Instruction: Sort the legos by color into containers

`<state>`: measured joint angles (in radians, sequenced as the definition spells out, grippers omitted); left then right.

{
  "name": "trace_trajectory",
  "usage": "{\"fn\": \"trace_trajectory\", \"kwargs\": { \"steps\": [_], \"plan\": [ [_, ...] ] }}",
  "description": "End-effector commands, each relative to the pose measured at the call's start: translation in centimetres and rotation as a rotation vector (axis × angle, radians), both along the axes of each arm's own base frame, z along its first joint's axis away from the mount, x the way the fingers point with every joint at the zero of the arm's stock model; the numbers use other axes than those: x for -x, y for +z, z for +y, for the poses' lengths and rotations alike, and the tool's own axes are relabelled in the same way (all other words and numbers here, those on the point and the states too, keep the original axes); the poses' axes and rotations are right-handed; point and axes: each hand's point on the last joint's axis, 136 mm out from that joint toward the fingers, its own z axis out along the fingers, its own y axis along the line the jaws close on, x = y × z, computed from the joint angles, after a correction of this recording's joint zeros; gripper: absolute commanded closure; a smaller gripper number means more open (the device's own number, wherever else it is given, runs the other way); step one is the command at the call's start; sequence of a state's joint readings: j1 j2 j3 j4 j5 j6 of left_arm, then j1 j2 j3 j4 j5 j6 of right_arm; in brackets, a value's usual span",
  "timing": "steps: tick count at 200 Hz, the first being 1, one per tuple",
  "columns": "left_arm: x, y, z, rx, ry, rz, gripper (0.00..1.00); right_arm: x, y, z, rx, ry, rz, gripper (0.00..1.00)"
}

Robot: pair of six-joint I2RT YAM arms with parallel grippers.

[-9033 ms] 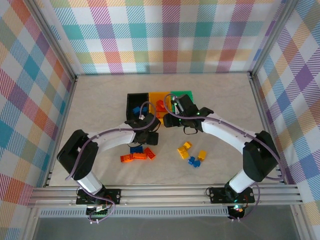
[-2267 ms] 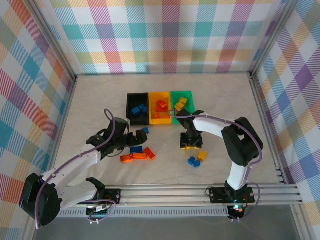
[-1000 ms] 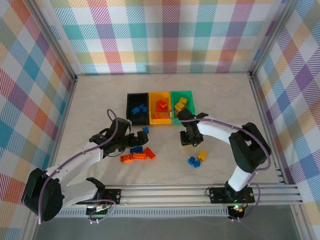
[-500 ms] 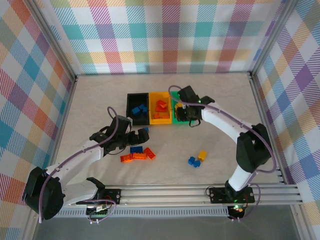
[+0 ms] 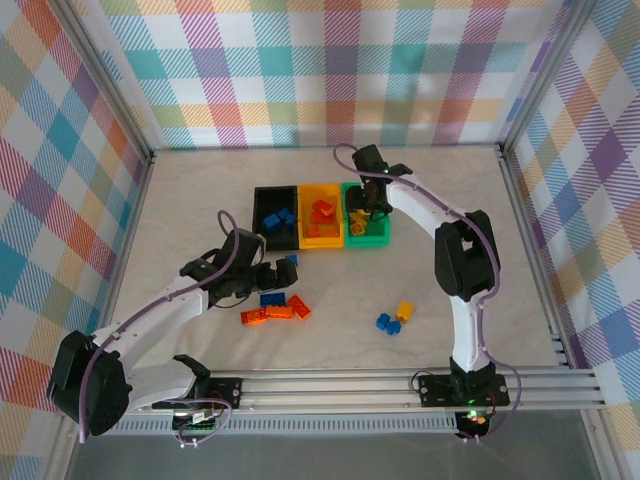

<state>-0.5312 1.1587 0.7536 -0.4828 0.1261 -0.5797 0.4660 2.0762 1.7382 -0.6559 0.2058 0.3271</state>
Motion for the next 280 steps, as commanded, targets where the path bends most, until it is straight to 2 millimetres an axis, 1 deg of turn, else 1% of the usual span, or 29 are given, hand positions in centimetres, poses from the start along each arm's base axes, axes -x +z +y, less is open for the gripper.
{"fn": "trace_trajectory", "kwargs": {
  "steps": [1,16,24,36,39,50,58,73,88,96,111,126,136,140,159,183,204,231,265,280],
  "plan": [
    [0.0,0.8,0.5,-0.030,-0.013,-0.007,0.00,0.2,4.1,0.5,-0.054,0.010,-0.067,0.27],
    [0.4,0.8,0.1,-0.036,-0.051,0.002,0.00,1.4,5.1,0.7,-0.086,0.014,-0.082,0.27],
    [0.6,0.5,0.0,-0.069,-0.070,0.011,0.00,2.3,5.2,0.9,-0.105,0.018,-0.084,0.26],
    [1.0,-0.4,0.0,-0.131,-0.095,0.035,0.01,3.8,4.8,1.3,-0.132,0.029,-0.077,0.28],
    [1.1,-0.6,0.0,-0.144,-0.099,0.040,0.02,4.1,5.1,1.3,-0.140,0.030,-0.083,0.28],
    [1.0,-1.5,-0.1,-0.181,-0.107,0.062,0.04,5.5,4.5,1.4,-0.155,0.032,-0.076,0.28],
    [0.8,-2.0,-0.3,-0.201,-0.111,0.067,0.03,6.3,4.2,1.4,-0.169,0.035,-0.071,0.28],
    [-0.4,-2.3,-1.0,-0.230,-0.115,0.040,0.01,7.4,3.8,1.2,-0.194,0.028,-0.063,0.28],
    [-2.3,-2.2,-1.6,-0.296,-0.115,-0.029,0.00,8.1,3.7,0.9,-0.209,0.022,-0.065,0.28],
    [-3.3,-2.2,-1.9,-0.330,-0.113,-0.071,0.00,8.4,3.7,0.7,-0.209,0.019,-0.070,0.28],
    [-5.1,-2.9,-2.5,-0.356,-0.097,-0.121,0.01,8.6,3.7,0.4,-0.201,0.017,-0.075,0.28],
    [-6.6,-3.4,-3.2,-0.355,-0.078,-0.168,0.04,8.8,3.9,0.2,-0.198,0.019,-0.079,0.28],
    [-7.4,-3.9,-3.2,-0.369,-0.061,-0.185,0.05,9.0,4.0,0.1,-0.195,0.019,-0.082,0.28],
    [-8.1,-3.8,-3.5,-0.362,-0.050,-0.212,0.06,9.0,4.1,0.0,-0.196,0.017,-0.084,0.28],
    [-9.2,-4.5,-3.7,-0.378,-0.028,-0.241,0.11,9.2,4.6,-0.3,-0.199,0.017,-0.097,0.28],
    [-9.9,-5.4,-4.1,-0.381,-0.019,-0.273,0.18,9.2,5.1,-0.8,-0.206,0.007,-0.109,0.28],
    [-10.3,-6.2,-4.0,-0.397,-0.004,-0.300,0.27,9.3,5.6,-1.2,-0.209,0.002,-0.122,0.28],
    [-10.0,-7.4,-3.9,-0.399,-0.004,-0.285,0.35,9.4,6.2,-1.5,-0.216,0.000,-0.139,0.28],
    [-9.3,-9.1,-3.3,-0.425,-0.006,-0.245,0.41,9.3,6.7,-1.5,-0.228,-0.002,-0.148,0.28],
    [-9.2,-9.4,-3.1,-0.433,0.000,-0.244,0.46,9.2,6.7,-1.5,-0.230,-0.003,-0.149,0.28]
  ]
}}
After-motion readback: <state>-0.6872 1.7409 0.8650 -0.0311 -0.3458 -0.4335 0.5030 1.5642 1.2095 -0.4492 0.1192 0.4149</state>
